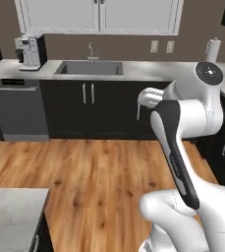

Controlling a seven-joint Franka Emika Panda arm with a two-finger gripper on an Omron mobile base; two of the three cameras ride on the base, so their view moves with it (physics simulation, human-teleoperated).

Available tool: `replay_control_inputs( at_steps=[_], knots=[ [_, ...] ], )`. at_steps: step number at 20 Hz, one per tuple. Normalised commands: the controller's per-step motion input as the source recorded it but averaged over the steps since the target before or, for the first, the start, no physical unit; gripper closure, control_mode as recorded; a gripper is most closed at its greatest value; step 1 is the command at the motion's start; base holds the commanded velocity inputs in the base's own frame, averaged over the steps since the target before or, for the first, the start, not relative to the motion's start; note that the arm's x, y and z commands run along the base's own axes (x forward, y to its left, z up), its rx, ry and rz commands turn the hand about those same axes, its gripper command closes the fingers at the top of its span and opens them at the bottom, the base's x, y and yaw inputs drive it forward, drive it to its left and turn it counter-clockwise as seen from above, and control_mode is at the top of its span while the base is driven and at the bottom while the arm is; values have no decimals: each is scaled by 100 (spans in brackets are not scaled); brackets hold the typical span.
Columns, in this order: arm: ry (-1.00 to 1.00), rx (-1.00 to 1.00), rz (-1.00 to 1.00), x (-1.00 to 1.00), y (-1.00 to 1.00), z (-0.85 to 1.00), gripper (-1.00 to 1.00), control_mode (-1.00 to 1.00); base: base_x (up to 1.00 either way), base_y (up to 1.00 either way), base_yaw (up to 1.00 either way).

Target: Open the cabinet directly in front. Then move the liquor and the cup to the dining counter with the jar on it.

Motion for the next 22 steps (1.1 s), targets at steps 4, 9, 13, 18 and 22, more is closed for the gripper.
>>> replay_control_inputs(
  at_steps=[4, 9, 13, 18, 22],
  knots=[
    [0, 0, 0, 0, 0, 0, -100, 100, 100, 2, -18],
    [0, 0, 0, 0, 0, 0, -100, 100, 100, 17, -23],
    [0, 0, 0, 0, 0, 0, -100, 100, 100, 34, -25],
    [0, 0, 0, 0, 0, 0, -100, 100, 100, 83, -33],
    [0, 0, 0, 0, 0, 0, -100, 100, 100, 100, -23]
  ],
)
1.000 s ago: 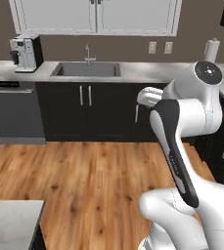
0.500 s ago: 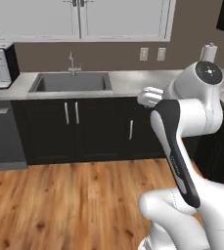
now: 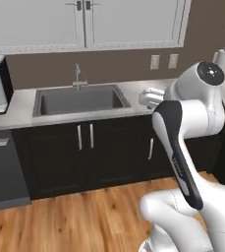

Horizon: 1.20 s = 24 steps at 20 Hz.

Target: Open the cabinet directly in front. Then move the liquor and the cup to the dining counter with the jar on it.

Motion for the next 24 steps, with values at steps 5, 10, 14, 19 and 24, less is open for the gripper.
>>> replay_control_inputs(
  at_steps=[5, 10, 14, 19, 24],
  knots=[
    [0, 0, 0, 0, 0, 0, -100, 100, 72, 100, -14],
    [0, 0, 0, 0, 0, 0, -100, 100, -38, 100, -6],
    [0, 0, 0, 0, 0, 0, -100, 100, -100, 97, 0],
    [0, 0, 0, 0, 0, 0, -100, 100, -68, 100, 0],
    [0, 0, 0, 0, 0, 0, -100, 100, -38, 100, -2]
  ],
)
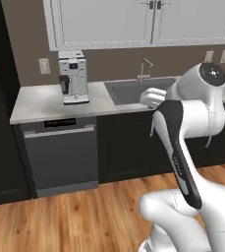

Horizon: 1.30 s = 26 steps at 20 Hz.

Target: Open the cabinet directly in front. Then move the liquor and the cup to the dining counter with the jar on it.

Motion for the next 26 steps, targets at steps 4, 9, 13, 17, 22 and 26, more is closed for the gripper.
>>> replay_control_inputs(
  at_steps=[4, 9, 13, 17, 22, 26],
  knots=[
    [0, 0, 0, 0, 0, 0, -100, 100, -93, 100, -16],
    [0, 0, 0, 0, 0, 0, -100, 100, 35, 100, -2],
    [0, 0, 0, 0, 0, 0, -100, 100, 100, 69, -22],
    [0, 0, 0, 0, 0, 0, -100, 100, 97, 37, -22],
    [0, 0, 0, 0, 0, 0, -100, 100, -38, 72, -5],
    [0, 0, 0, 0, 0, 0, -100, 100, -71, 100, 0]
  ],
)
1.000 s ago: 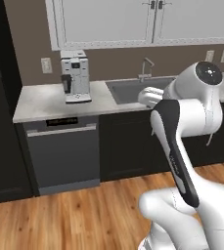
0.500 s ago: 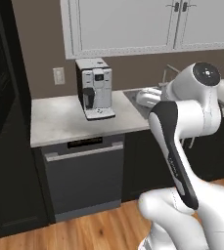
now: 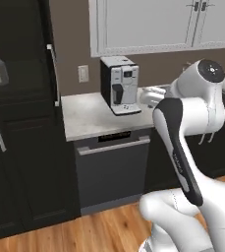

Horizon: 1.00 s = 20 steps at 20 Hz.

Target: Open the cabinet directly in front. Then move the liquor and the cup to the dining counter with the jar on it.

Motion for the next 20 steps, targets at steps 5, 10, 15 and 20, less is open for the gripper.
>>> replay_control_inputs(
  at_steps=[5, 10, 15, 20],
  knots=[
    [0, 0, 0, 0, 0, 0, -100, 100, -50, 77, 0],
    [0, 0, 0, 0, 0, 0, -100, 100, -44, 54, -1],
    [0, 0, 0, 0, 0, 0, -100, 100, -25, 90, -1],
    [0, 0, 0, 0, 0, 0, -100, 100, -26, 100, -3]
  ],
)
